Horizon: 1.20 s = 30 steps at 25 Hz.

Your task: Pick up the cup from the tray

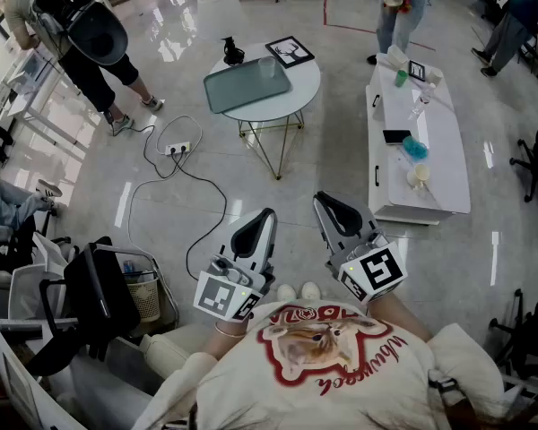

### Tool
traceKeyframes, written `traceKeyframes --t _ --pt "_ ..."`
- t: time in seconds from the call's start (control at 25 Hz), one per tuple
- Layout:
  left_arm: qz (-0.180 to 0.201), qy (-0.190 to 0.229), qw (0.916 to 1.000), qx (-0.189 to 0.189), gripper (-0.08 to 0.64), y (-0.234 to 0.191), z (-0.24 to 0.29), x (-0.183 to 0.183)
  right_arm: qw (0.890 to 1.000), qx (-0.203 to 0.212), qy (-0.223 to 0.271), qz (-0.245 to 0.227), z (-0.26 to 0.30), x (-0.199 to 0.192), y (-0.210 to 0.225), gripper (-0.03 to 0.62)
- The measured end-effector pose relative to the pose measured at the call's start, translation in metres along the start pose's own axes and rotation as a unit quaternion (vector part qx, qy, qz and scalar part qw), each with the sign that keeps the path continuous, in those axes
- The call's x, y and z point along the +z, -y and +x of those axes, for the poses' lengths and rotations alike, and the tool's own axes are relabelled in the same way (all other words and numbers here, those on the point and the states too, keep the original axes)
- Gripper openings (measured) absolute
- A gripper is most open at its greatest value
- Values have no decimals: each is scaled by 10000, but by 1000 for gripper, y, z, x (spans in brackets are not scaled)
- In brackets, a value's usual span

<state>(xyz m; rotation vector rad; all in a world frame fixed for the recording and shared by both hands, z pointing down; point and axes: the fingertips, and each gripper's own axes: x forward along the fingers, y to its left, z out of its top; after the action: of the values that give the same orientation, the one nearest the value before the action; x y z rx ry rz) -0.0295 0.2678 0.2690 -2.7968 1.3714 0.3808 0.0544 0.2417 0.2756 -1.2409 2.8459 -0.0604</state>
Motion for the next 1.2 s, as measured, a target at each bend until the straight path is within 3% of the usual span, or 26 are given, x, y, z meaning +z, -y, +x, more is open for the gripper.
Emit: traceKeyframes --t 0.72,1.2 --pt "-22 -19 10000 0 14 6 -2 1 10000 -12 11 26 -7 2 -2 44" --pt "-6 -38 10000 60 15 17 11 -5 9998 -4 93 176 -16 4 19 44"
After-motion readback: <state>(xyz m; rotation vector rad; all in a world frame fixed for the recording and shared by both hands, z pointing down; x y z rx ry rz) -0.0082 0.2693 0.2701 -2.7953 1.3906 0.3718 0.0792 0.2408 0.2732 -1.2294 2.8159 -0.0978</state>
